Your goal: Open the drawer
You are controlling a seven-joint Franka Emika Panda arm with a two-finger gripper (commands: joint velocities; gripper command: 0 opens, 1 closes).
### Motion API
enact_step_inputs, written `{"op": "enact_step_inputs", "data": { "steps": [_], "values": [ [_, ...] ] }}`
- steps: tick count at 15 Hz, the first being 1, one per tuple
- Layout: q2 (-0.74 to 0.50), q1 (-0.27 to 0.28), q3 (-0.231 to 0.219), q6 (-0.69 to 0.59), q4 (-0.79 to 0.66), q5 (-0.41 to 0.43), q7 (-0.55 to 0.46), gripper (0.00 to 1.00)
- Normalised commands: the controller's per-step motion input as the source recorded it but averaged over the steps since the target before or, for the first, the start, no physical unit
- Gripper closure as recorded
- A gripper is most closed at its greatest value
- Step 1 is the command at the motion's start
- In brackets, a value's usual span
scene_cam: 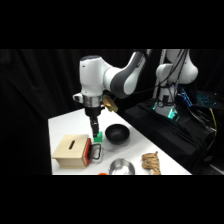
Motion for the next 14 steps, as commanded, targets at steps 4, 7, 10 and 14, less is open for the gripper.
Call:
{"op": "enact_step_inputs", "data": {
  "steps": [4, 7, 10, 14],
  "values": [
    [0.17, 0.181, -0.128, 0.36, 0.01, -0.014, 0.29, 0.0],
    [0.11, 0.201, -0.169, 0.36, -0.06, -0.002, 0.26, 0.0],
    [0.07, 0.208, -0.199, 0.37, -0.11, 0.011, 0.23, 0.0],
    [0.06, 0.175, -0.193, 0.35, -0.13, 0.068, 0.14, 0.0]
  ]
}}
